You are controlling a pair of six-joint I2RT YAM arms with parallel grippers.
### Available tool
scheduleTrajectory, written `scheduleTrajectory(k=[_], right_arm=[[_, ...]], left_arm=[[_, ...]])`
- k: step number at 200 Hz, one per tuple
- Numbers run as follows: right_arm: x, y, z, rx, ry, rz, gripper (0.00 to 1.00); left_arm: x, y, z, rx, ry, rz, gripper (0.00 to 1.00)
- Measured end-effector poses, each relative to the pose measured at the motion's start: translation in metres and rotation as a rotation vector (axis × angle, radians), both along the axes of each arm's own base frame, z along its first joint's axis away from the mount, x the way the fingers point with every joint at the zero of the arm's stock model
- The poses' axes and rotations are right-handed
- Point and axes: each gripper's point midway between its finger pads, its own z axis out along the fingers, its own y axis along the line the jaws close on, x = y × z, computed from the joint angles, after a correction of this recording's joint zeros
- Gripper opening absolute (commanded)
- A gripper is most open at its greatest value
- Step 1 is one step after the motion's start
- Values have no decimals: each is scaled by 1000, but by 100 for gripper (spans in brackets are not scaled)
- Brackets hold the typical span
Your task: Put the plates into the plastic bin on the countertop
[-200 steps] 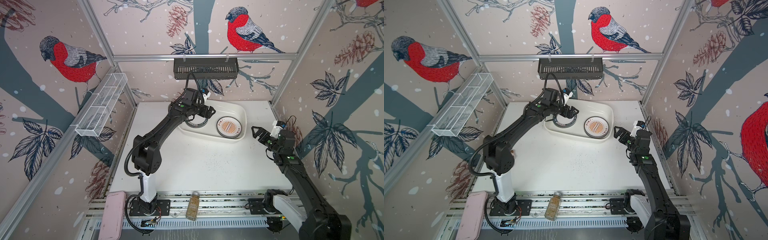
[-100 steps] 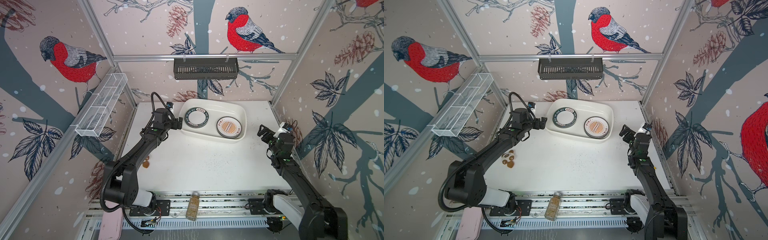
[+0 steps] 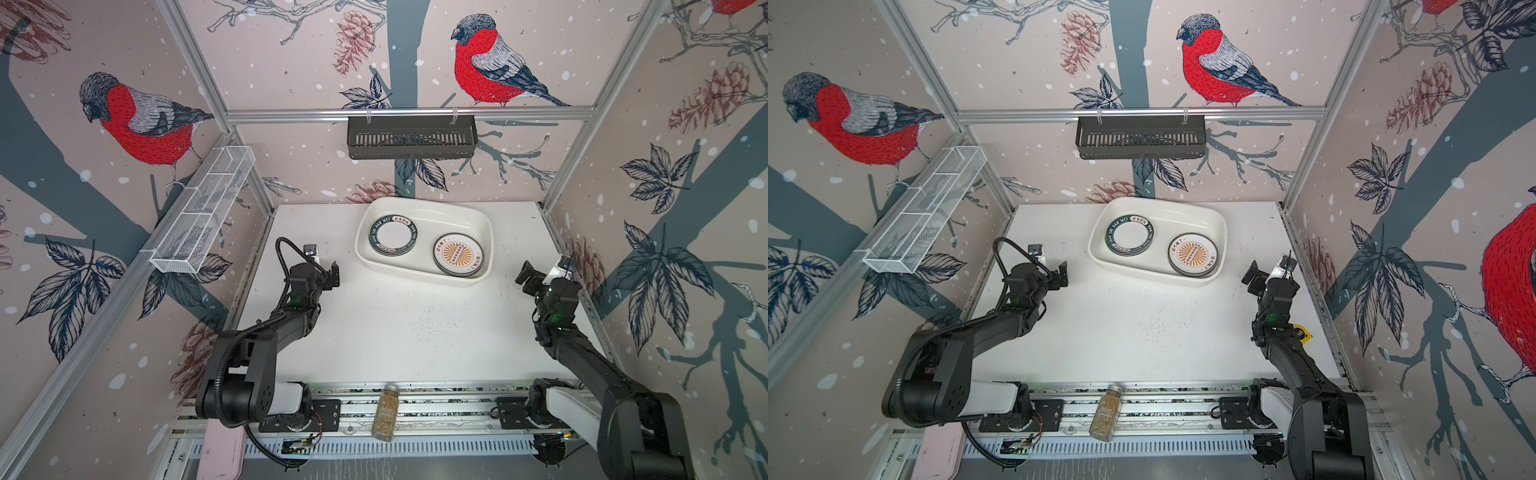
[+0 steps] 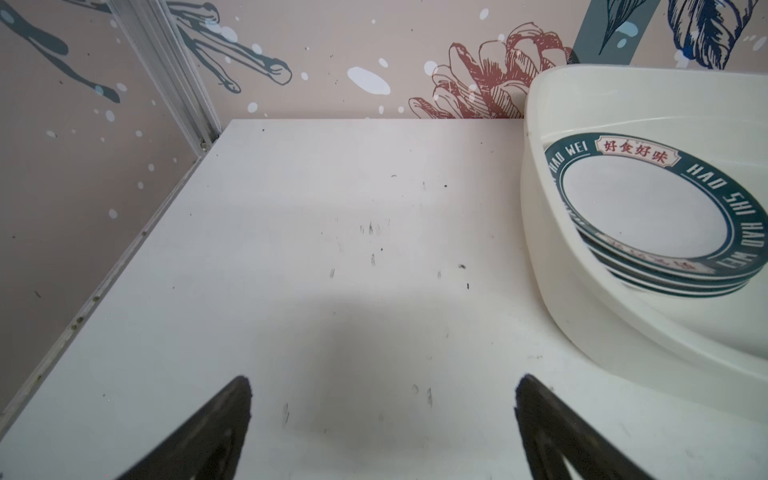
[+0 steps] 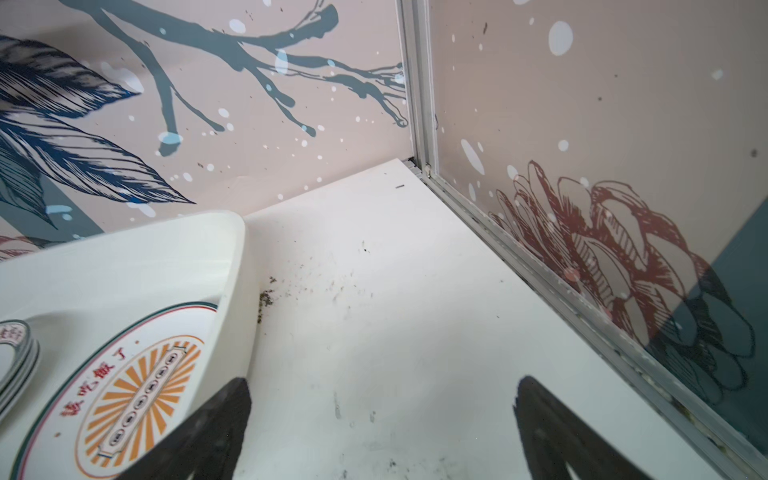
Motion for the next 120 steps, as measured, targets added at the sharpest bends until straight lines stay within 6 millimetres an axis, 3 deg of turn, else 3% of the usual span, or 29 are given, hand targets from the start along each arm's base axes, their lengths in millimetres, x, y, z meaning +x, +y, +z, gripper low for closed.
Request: scheduleTrajectory(k=[30,44,75,98,120], right_arm=[[-12,-8,-15,-46,-12,-39,100],[-15,-9,-19,-49,-28,-46,100],[-16,-8,-32,-46,-48,-43,100],[-14,-3,-22,-56,-110,-22,100],[-15,3,-17,-78,-143,0,100]], left_arm=[[-1,6,27,-7,-117,15,98],[-9,11,30,-8,-148,26,98],[-31,24,22,-7,-172,60,98],[-44,29,21,-11,-218,65,98],[-55,30,2,-12,-204,64,99]])
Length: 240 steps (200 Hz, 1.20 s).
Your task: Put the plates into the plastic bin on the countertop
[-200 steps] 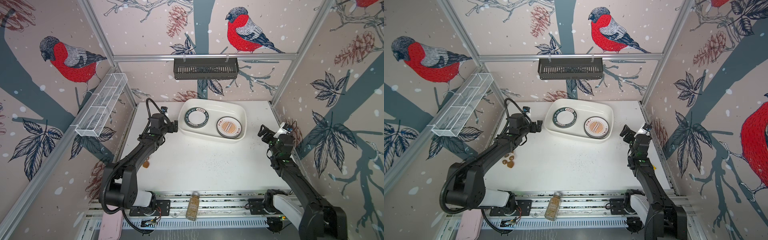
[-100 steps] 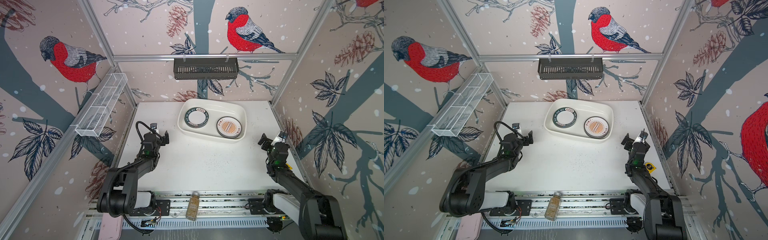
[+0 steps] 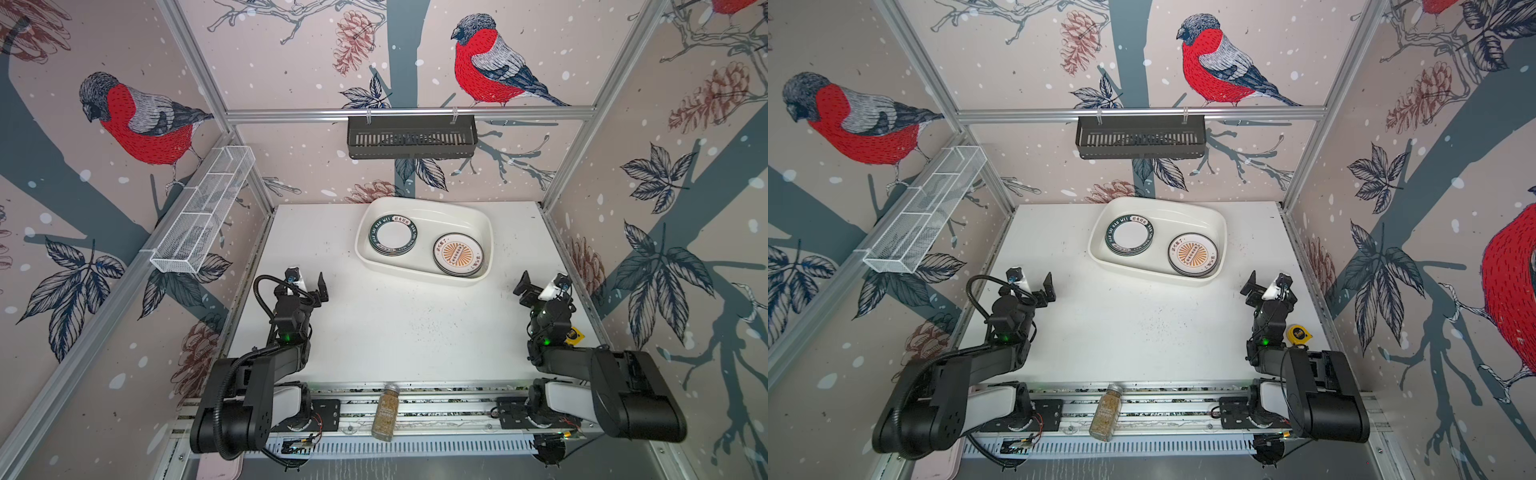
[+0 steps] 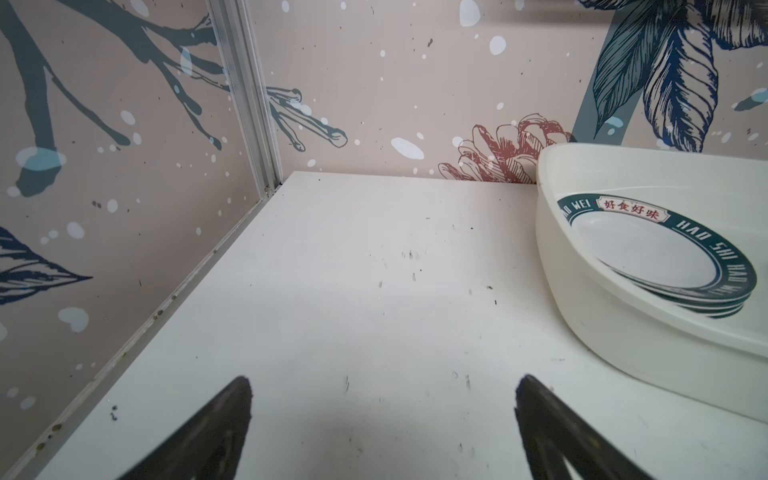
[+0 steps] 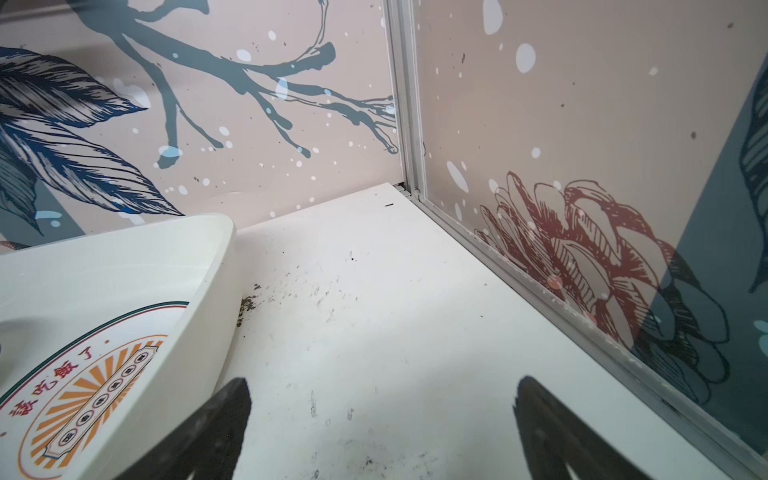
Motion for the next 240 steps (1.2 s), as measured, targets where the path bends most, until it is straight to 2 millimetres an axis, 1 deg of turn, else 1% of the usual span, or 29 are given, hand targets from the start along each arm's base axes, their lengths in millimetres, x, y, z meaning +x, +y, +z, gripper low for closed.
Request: scheduleTrajectory(k=[12,32,45,58,66,77,85,92,106,113,125,136,147,154,166,176,188,240], right_arm=[[-2,2,2,-6,-19,6,100],[-7,6,1,-27,-30,19,100],[-6,10,3,-32,-44,32,100],[-4,14,6,-48,-60,43,100],[-4,15,6,-53,-62,49,100],[-2,17,4,-62,-60,50,100],[-2,18,0,-73,-52,54,100],[-1,18,-4,-77,-40,54,100],[0,21,-20,-87,10,63,100],[1,23,-22,-100,24,71,100],[7,25,-12,-104,-10,76,100],[23,25,4,-106,-52,71,100],[40,24,12,-106,-51,67,100],[46,23,15,-104,-45,66,100],[47,21,13,-104,-31,61,100],[45,21,4,-103,-3,62,100],[43,21,-8,-104,43,64,100],[43,22,-11,-103,52,69,100]], left_arm=[[-4,-2,-4,-2,-5,-11,99],[-3,-4,6,-3,-60,-27,99],[-1,-7,6,-4,-72,-45,99],[-3,-10,-3,-6,-63,-57,99],[-7,-11,-13,-8,-45,-68,99],[-10,-12,-32,-12,9,-71,99],[-10,-12,-38,-12,27,-71,99],[-8,-12,-33,-11,9,-72,99],[1,-13,-14,-1,-60,-81,99],[4,-15,-7,-1,-85,-91,99],[10,-16,0,0,-107,-99,99],[21,-17,6,1,-111,-103,99],[34,-17,14,1,-117,-105,99],[40,-16,17,2,-119,-106,99],[41,-17,14,1,-103,-106,99],[40,-17,6,1,-71,-108,99],[40,-18,2,3,-53,-117,99],[39,-18,-4,3,-29,-118,99]])
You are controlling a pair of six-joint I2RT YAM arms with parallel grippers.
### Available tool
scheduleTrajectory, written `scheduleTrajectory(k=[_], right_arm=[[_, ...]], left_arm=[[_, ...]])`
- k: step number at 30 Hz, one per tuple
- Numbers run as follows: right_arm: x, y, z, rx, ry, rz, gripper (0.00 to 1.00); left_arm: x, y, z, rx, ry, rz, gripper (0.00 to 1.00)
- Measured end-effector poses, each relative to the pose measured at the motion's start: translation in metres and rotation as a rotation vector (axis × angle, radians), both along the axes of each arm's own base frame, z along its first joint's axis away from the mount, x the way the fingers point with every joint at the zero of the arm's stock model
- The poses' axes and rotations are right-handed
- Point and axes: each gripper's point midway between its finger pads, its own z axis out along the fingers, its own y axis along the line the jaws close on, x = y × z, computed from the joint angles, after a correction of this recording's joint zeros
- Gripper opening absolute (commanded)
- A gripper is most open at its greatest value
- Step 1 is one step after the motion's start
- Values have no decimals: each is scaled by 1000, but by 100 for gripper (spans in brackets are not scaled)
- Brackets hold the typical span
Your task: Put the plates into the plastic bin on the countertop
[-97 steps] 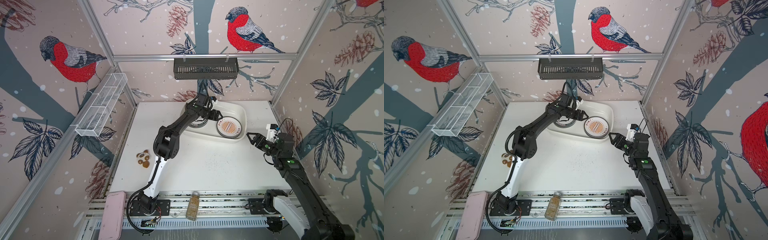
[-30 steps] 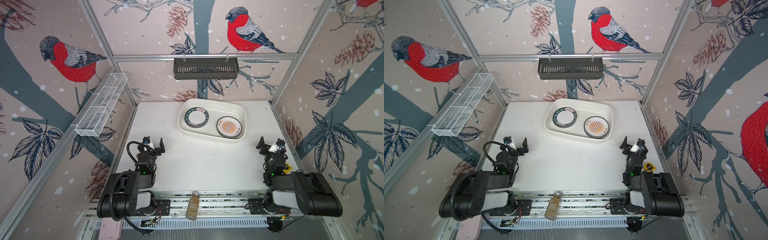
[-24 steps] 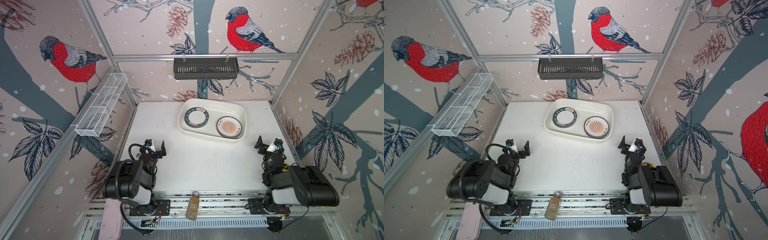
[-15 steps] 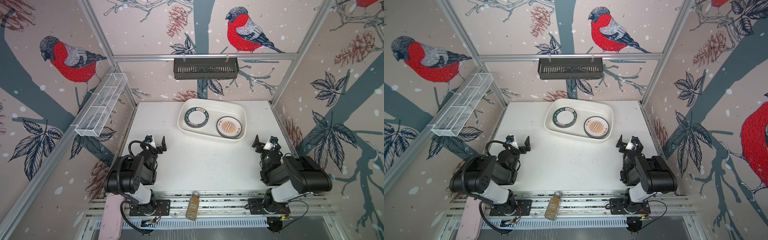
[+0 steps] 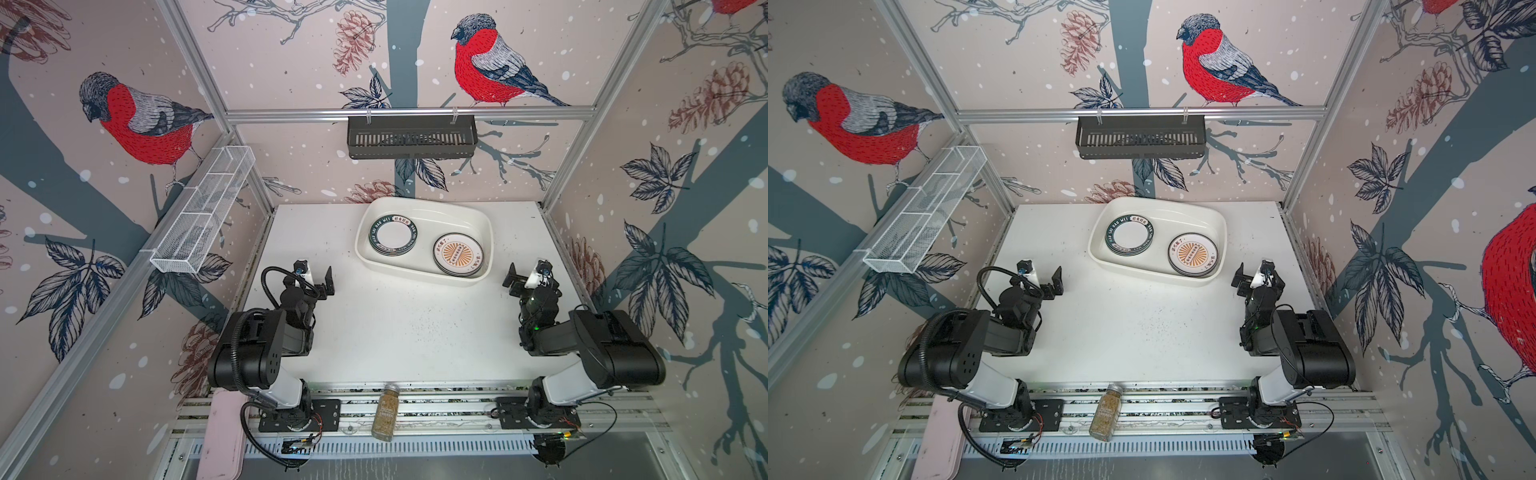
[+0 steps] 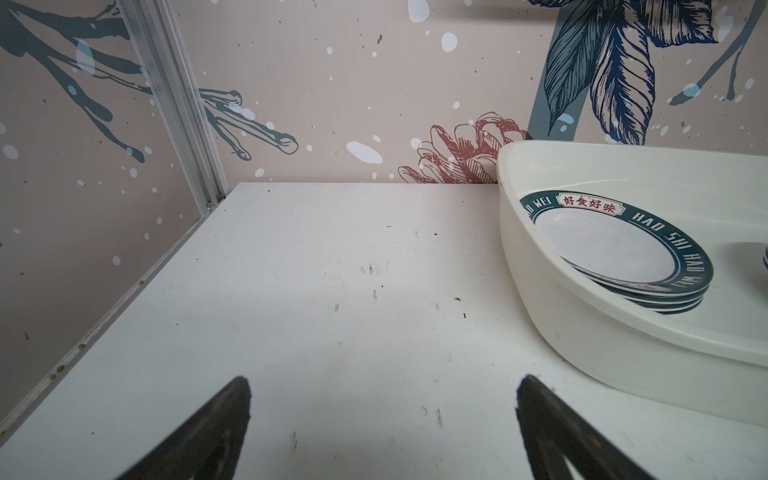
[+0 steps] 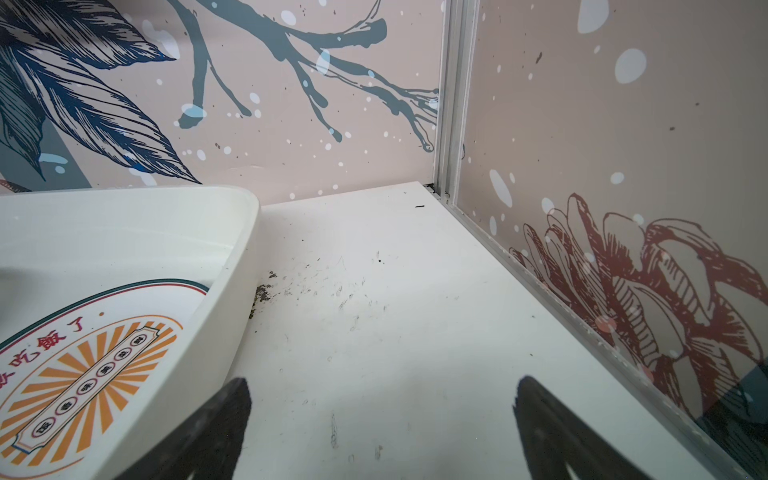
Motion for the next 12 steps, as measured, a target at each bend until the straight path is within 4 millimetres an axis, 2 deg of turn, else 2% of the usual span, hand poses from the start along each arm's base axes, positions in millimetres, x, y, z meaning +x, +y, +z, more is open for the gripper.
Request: scheduleTrajectory(k=[12], right_arm=[[0,0,0,0,1,1,100]], left_arm=[[0,0,0,0,3,-1,99]])
